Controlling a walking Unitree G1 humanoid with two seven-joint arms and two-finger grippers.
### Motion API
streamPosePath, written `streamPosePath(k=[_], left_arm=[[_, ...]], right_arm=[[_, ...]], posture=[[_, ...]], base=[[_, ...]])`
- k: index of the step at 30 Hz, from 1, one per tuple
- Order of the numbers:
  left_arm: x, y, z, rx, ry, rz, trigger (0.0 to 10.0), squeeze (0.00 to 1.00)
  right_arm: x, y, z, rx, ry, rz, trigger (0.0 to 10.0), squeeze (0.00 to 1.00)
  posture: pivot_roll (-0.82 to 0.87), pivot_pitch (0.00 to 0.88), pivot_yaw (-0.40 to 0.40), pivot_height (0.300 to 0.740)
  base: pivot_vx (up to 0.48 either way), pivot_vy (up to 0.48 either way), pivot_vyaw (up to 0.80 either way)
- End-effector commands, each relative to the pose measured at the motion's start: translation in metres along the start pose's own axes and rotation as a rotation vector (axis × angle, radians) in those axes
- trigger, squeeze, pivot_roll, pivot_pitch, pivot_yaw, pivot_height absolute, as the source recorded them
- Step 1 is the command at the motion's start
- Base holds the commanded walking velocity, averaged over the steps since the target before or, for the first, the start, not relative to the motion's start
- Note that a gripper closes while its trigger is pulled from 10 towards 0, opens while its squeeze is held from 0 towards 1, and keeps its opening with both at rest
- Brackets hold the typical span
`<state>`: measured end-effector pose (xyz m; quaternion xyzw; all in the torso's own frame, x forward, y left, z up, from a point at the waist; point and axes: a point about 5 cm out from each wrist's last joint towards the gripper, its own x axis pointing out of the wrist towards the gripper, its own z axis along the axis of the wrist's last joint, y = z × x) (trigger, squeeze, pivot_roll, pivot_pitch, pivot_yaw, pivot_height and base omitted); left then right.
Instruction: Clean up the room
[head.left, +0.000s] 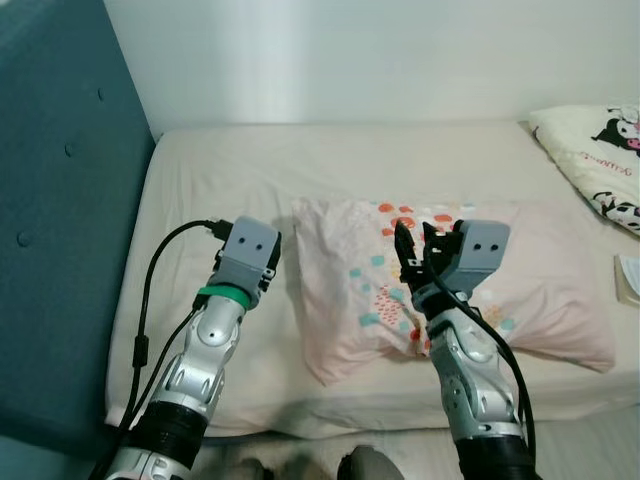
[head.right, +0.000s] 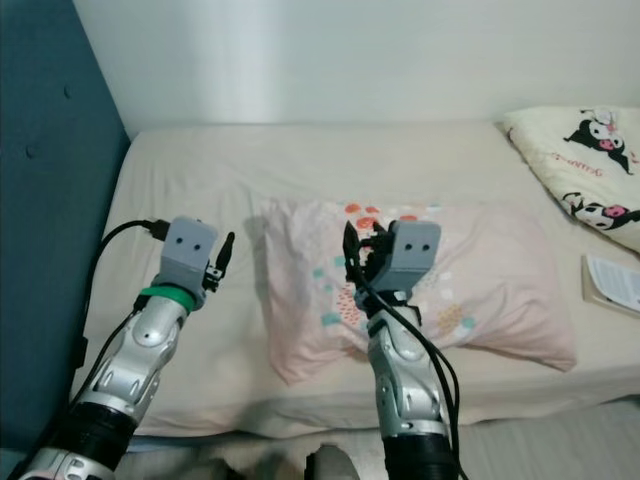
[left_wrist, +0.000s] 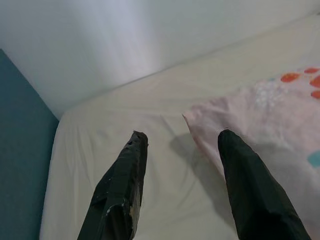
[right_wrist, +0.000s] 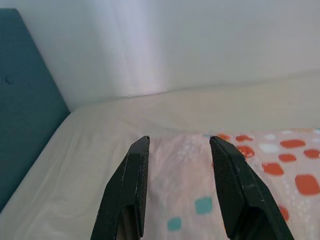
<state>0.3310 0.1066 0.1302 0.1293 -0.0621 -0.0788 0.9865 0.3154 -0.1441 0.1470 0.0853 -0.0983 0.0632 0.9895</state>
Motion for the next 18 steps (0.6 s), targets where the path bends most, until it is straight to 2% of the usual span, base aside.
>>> streamPosePath(k=[1,9,18], left_arm=[[-0.0034,-0.0009,-0.0066,0.012,0.03,-0.01,10.0,0.0],[-0.0051,-0.0004,-0.0073,0.017,0.033,-0.01,10.0,0.0],[-0.0045,0.0008,-0.0061,0.021,0.034,-0.016,10.0,0.0]], right_arm=[[-0.0019,-0.002,-0.0073,0.015,0.029,-0.017,10.0,0.0],[-0.0007,-0.0032,-0.0072,0.026,0.029,-0.027,10.0,0.0],[-0.0043,-0.0086,-0.0079,0.086,0.032,-0.05,10.0,0.0]], posture=[[-0.13,0.079,0.051,0.608],[-0.13,0.089,0.058,0.598],[-0.13,0.098,0.067,0.598]], base=[[0.0,0.0,0.0],[0.0,0.0,0.0],[0.0,0.0,0.0]])
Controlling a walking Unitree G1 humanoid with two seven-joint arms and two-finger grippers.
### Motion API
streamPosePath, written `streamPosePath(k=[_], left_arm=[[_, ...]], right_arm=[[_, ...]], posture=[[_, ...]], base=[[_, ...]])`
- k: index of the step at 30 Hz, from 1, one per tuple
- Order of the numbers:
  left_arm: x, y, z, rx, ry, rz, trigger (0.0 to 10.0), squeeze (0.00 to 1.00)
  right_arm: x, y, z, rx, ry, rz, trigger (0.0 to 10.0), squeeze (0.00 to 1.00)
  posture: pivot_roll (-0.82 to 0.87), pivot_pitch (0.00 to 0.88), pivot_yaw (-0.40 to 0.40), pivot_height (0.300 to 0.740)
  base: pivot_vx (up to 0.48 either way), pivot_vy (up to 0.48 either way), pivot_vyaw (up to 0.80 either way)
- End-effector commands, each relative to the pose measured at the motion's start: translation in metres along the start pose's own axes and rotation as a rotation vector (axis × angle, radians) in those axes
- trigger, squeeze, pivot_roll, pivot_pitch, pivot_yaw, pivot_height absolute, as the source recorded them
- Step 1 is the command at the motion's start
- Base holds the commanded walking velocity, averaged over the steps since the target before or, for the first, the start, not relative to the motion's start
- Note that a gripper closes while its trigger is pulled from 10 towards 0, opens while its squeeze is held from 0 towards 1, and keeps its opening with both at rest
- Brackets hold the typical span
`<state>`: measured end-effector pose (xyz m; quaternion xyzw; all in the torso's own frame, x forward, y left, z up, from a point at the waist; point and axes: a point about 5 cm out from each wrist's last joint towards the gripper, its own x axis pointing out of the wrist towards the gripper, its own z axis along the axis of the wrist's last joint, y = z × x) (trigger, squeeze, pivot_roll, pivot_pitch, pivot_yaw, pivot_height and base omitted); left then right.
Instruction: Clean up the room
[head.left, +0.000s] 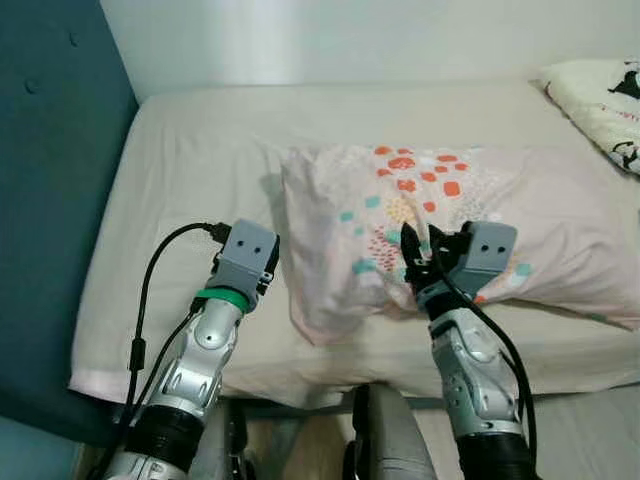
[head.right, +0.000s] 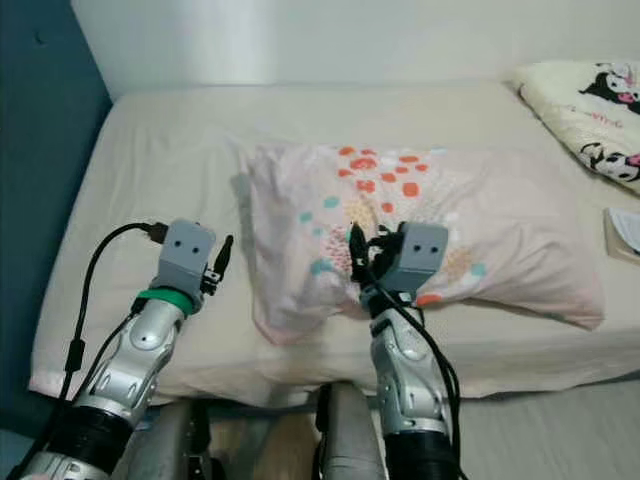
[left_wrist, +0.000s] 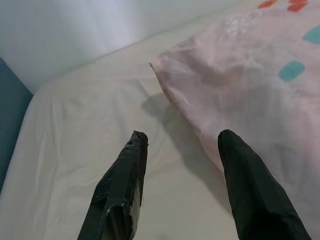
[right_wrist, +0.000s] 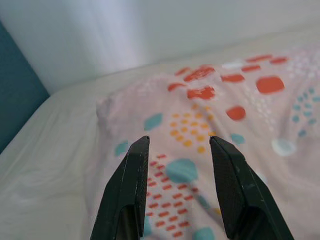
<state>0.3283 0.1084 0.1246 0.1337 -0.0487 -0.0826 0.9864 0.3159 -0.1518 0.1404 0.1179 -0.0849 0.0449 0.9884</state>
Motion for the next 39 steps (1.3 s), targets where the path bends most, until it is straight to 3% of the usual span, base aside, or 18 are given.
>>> streamPosePath(k=[1,6,11,12,13,14,15,17,21,27,32,33,34,36,38,39], left_arm=[[-0.001,0.001,-0.001,0.015,0.008,-0.005,10.0,0.0],[-0.005,0.004,-0.003,0.021,0.015,-0.004,10.0,0.0],[-0.008,0.007,-0.004,0.032,0.026,-0.007,10.0,0.0],[-0.009,0.008,-0.005,0.034,0.028,-0.008,10.0,0.0],[-0.009,0.008,-0.005,0.036,0.031,-0.008,10.0,0.0],[-0.01,0.008,-0.005,0.036,0.033,-0.008,10.0,0.0],[-0.01,0.008,-0.004,0.038,0.034,-0.012,10.0,0.0],[-0.01,0.008,-0.004,0.038,0.034,-0.012,10.0,0.0],[-0.013,0.008,-0.005,0.049,0.042,-0.03,10.0,0.0],[-0.017,0.011,-0.005,0.057,0.05,-0.032,10.0,0.0],[-0.025,0.014,-0.004,0.065,0.06,-0.028,10.0,0.0],[-0.026,0.014,-0.004,0.069,0.064,-0.028,10.0,0.0],[-0.028,0.016,-0.004,0.073,0.066,-0.027,10.0,0.0],[-0.03,0.019,-0.003,0.082,0.073,-0.022,10.0,0.0],[-0.03,0.019,-0.003,0.082,0.073,-0.022,10.0,0.0],[-0.032,0.021,-0.003,0.085,0.078,-0.02,10.0,0.0]], right_arm=[[-0.003,0.0,-0.003,0.036,0.013,-0.006,10.0,0.0],[-0.007,0.001,-0.005,0.103,0.019,-0.014,10.0,0.0],[-0.013,-0.025,0.0,0.073,-0.037,-0.213,10.0,0.0],[-0.016,-0.039,0.001,0.057,-0.05,-0.295,10.0,0.12],[-0.019,-0.052,0.002,0.041,-0.059,-0.368,10.0,0.12],[-0.023,-0.068,0.002,0.038,-0.06,-0.432,10.0,1.0],[-0.027,-0.083,0.002,0.026,-0.058,-0.489,10.0,1.0],[-0.027,-0.083,0.002,0.026,-0.058,-0.489,10.0,1.0],[-0.031,-0.114,0.006,-0.017,-0.061,-0.549,10.0,1.0],[-0.019,-0.123,0.006,-0.042,-0.039,-0.468,10.0,1.0],[-0.005,-0.124,0.001,0.07,-0.008,-0.424,10.0,1.0],[-0.002,-0.124,-0.003,0.133,0.005,-0.428,10.0,0.71],[0.0,-0.123,-0.007,0.194,0.016,-0.427,10.0,0.0],[0.005,-0.119,-0.015,0.323,0.042,-0.421,10.0,0.0],[0.005,-0.119,-0.015,0.323,0.042,-0.421,10.0,0.0],[0.008,-0.117,-0.018,0.385,0.052,-0.41,10.0,0.0]], posture=[[-0.13,0.099,0.067,0.598],[-0.13,0.119,0.074,0.598],[-0.12,0.14,0.083,0.598],[-0.11,0.153,0.087,0.598],[-0.11,0.153,0.087,0.598],[-0.11,0.166,0.095,0.598],[-0.11,0.179,0.103,0.598],[-0.11,0.179,0.103,0.598],[-0.1,0.199,0.111,0.598],[-0.08,0.241,0.116,0.598],[-0.03,0.279,0.125,0.598],[-0.03,0.279,0.125,0.598],[-0.01,0.293,0.13,0.598],[0.01,0.3,0.133,0.598],[0.01,0.3,0.133,0.598],[0.01,0.307,0.137,0.598]], base=[[0.0,0.0,0.0],[0.0,0.0,0.0],[0.0,0.0,0.0],[0.0,0.0,0.0],[0.0,0.0,0.0],[0.0,0.0,0.0],[0.0,0.0,0.0],[0.0,0.0,0.0],[0.0,0.0,0.0],[0.0,0.0,0.0],[0.0,0.0,0.0],[0.0,0.0,0.0],[0.0,0.0,0.0],[0.0,0.0,0.0],[0.0,0.0,0.0],[0.0,0.0,0.0]])
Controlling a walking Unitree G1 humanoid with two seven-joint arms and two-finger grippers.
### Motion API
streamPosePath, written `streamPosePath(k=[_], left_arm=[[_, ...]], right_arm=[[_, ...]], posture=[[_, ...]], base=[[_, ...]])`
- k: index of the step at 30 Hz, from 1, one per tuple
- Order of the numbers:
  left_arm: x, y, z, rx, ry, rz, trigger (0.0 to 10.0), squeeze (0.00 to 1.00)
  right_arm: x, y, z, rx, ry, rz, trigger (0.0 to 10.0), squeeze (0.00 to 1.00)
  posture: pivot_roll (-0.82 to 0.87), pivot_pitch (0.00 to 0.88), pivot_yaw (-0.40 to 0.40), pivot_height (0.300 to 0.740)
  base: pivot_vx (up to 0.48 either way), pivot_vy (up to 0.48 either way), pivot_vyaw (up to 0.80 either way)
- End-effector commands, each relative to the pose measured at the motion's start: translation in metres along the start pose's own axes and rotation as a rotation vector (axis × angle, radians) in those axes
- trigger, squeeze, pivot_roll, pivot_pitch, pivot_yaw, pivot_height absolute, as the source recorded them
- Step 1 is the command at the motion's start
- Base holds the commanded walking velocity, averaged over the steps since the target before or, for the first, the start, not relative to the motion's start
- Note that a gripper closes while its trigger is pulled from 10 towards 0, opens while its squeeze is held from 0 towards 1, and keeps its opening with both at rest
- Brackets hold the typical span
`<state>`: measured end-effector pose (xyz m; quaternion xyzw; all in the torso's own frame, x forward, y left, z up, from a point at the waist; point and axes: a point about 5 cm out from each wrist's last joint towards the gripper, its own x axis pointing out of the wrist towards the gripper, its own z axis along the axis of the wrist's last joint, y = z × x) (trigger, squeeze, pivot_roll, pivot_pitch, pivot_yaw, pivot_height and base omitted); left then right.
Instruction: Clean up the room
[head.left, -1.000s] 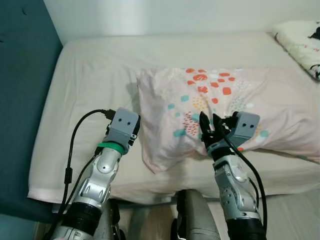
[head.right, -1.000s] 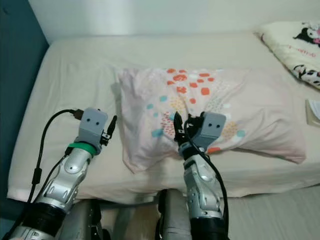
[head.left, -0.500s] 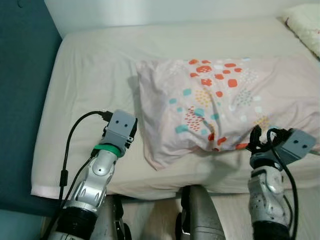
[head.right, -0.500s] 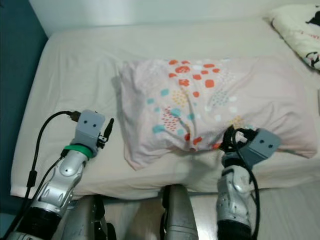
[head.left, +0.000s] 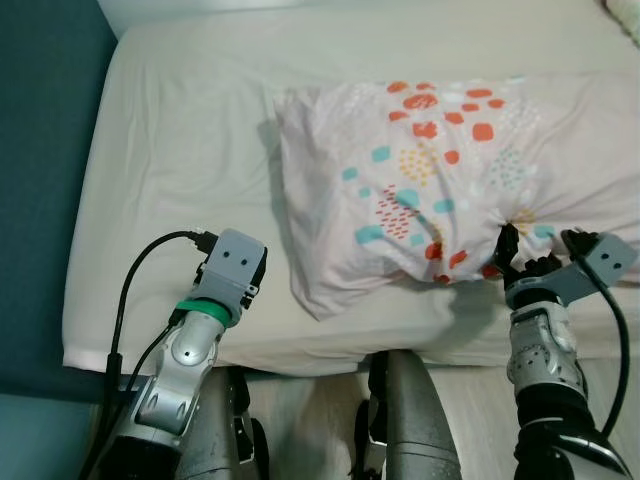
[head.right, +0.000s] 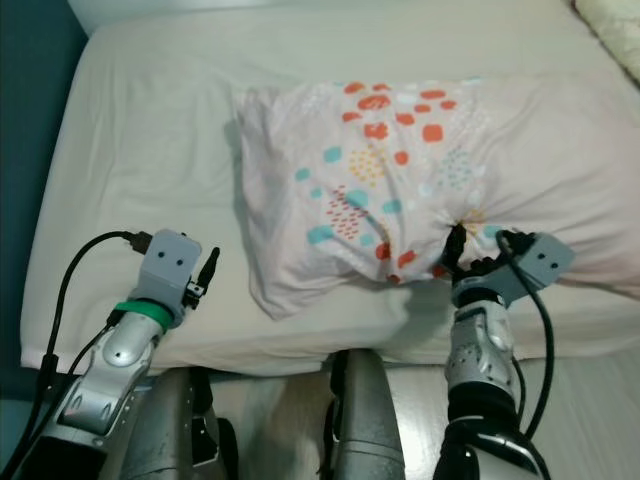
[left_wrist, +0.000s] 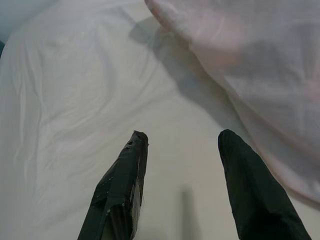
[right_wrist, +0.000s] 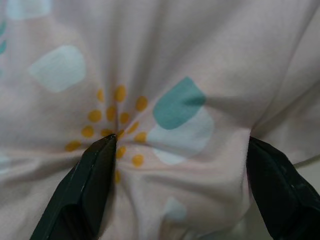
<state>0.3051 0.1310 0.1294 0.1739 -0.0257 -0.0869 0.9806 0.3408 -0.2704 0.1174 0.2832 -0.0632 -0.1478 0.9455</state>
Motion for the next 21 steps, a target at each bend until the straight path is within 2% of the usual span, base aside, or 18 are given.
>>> streamPosePath(k=[1,2,4,5,6,7,9,16,17,18,19,20,21], left_arm=[[-0.008,0.003,-0.007,0.014,0.035,0.0,10.0,0.0],[-0.008,0.003,-0.007,0.014,0.035,0.0,10.0,0.0],[-0.011,0.005,-0.008,0.019,0.046,0.0,10.0,0.0],[-0.011,0.005,-0.008,0.019,0.046,0.0,10.0,0.0],[-0.013,0.005,-0.007,0.02,0.051,-0.001,10.0,0.0],[-0.013,0.005,-0.007,0.02,0.051,-0.001,10.0,0.0],[-0.015,0.004,-0.006,0.021,0.057,-0.004,10.0,0.0],[-0.016,0.005,-0.006,0.024,0.06,-0.005,10.0,0.0],[-0.017,0.005,-0.005,0.025,0.063,-0.004,10.0,0.0],[-0.017,0.007,-0.005,0.026,0.065,0.001,10.0,0.0],[-0.017,0.007,-0.005,0.026,0.065,0.001,10.0,0.0],[-0.017,0.008,-0.005,0.027,0.066,0.005,10.0,0.0],[-0.017,0.008,-0.005,0.027,0.066,0.005,10.0,0.0]], right_arm=[[-0.002,0.003,-0.024,0.145,0.117,0.004,10.0,0.0],[-0.002,0.003,-0.024,0.145,0.117,0.004,10.0,0.0],[0.004,0.012,-0.027,0.265,0.148,0.023,10.0,0.0],[0.004,0.012,-0.027,0.265,0.148,0.023,10.0,0.0],[0.008,0.017,-0.025,0.333,0.15,0.037,10.0,0.0],[0.008,0.017,-0.025,0.333,0.15,0.037,10.0,0.0],[0.018,0.028,-0.017,0.459,0.148,0.042,10.0,0.0],[0.027,0.039,-0.006,0.507,0.143,0.042,10.0,0.0],[0.031,0.044,0.0,0.528,0.13,0.046,10.0,0.0],[0.036,0.049,0.008,0.54,0.113,0.046,2.0,0.0],[0.036,0.049,0.008,0.54,0.113,0.046,2.0,0.0],[0.039,0.053,0.015,0.546,0.095,0.059,0.0,0.0],[0.039,0.053,0.015,0.546,0.095,0.059,0.0,0.0]], posture=[[0.02,0.313,0.139,0.598],[0.02,0.313,0.139,0.598],[0.03,0.318,0.14,0.598],[0.03,0.318,0.14,0.598],[0.03,0.32,0.141,0.598],[0.03,0.32,0.141,0.598],[0.04,0.319,0.145,0.598],[0.04,0.316,0.147,0.598],[0.04,0.314,0.147,0.598],[0.05,0.307,0.145,0.598],[0.05,0.307,0.145,0.598],[0.05,0.305,0.145,0.598],[0.05,0.305,0.145,0.598]], base=[[0.0,0.0,0.0],[0.0,0.0,0.0],[0.0,0.0,0.0],[0.0,0.0,0.0],[0.0,0.0,0.0],[0.0,0.0,0.0],[0.0,0.0,0.0],[0.0,0.0,0.0],[0.0,0.0,0.0],[0.0,0.0,0.0],[0.0,0.0,0.0],[0.0,0.0,0.0],[0.0,0.0,0.0]])
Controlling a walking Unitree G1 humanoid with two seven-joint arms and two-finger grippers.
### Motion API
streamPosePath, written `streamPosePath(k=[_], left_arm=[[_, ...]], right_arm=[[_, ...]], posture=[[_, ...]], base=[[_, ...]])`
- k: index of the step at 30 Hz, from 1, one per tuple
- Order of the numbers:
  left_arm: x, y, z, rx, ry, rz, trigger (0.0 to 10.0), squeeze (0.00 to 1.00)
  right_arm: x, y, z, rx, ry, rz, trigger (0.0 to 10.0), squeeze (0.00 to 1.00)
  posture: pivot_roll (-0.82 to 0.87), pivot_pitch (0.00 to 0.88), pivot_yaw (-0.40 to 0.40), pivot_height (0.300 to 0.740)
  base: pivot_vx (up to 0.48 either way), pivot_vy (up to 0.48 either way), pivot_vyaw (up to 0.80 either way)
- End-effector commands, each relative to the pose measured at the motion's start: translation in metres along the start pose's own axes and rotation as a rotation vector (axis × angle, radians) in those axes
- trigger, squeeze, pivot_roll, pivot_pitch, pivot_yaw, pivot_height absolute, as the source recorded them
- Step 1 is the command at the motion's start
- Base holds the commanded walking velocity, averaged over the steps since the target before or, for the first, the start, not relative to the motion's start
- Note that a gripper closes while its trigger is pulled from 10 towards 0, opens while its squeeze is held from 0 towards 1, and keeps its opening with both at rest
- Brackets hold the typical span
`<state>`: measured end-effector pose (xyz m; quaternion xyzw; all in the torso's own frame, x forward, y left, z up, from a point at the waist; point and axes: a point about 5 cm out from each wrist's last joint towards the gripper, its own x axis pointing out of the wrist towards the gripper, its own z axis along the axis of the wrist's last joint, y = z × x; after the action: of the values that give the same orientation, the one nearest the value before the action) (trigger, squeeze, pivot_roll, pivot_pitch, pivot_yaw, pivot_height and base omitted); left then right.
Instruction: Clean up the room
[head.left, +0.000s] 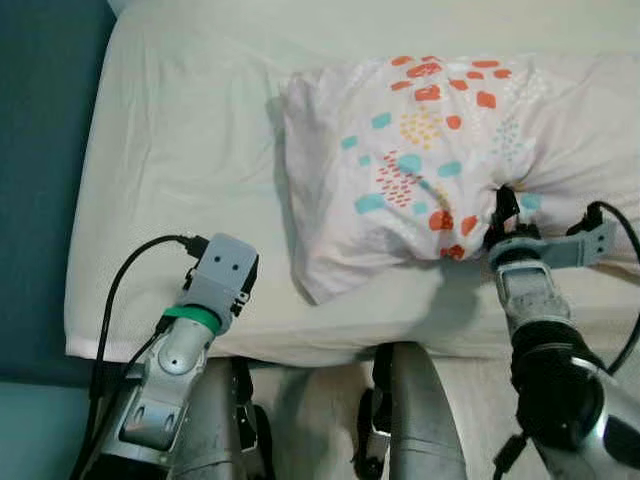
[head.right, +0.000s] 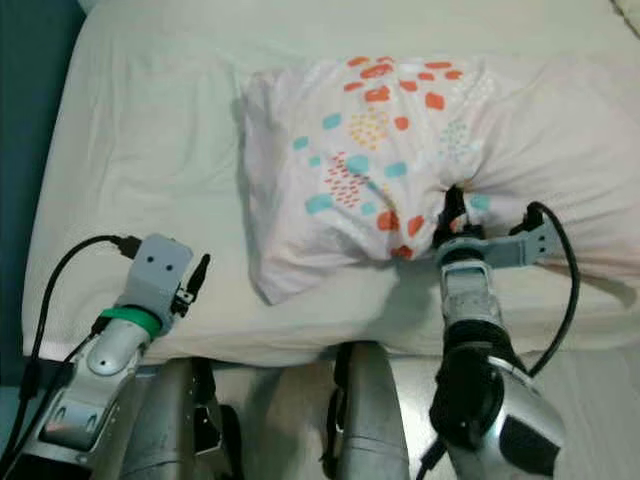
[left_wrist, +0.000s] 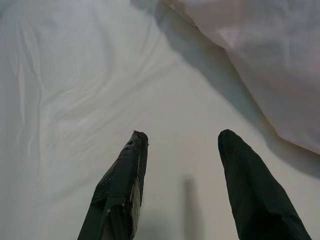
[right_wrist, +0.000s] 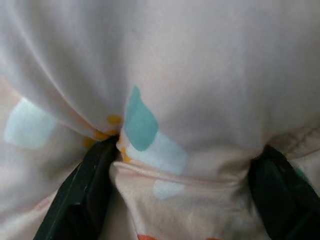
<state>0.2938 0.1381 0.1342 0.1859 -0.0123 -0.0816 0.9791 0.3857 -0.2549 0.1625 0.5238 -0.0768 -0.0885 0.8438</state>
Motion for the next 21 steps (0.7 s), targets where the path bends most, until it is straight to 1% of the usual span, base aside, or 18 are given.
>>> streamPosePath(k=[1,6,12,21], left_arm=[[-0.005,0.002,-0.008,0.006,0.038,0.004,10.0,0.0],[-0.005,0.003,-0.009,0.004,0.046,0.011,10.0,0.0],[-0.003,0.002,-0.008,0.0,0.053,0.012,10.0,0.0],[0.0,0.001,-0.007,0.0,0.057,0.013,10.0,0.0]], right_arm=[[0.003,0.007,-0.004,0.017,0.014,0.012,0.0,0.0],[0.004,0.012,0.002,0.024,-0.003,0.059,0.0,0.0],[0.003,0.007,0.005,0.04,-0.006,0.07,0.0,0.0],[0.002,0.002,0.008,0.046,-0.017,0.053,0.0,0.0]], posture=[[0.05,0.305,0.144,0.598],[0.04,0.303,0.145,0.598],[0.03,0.301,0.146,0.598],[0.02,0.296,0.146,0.598]], base=[[0.0,0.0,0.0],[0.0,0.0,0.0],[0.0,0.0,0.0],[0.0,0.0,0.0]])
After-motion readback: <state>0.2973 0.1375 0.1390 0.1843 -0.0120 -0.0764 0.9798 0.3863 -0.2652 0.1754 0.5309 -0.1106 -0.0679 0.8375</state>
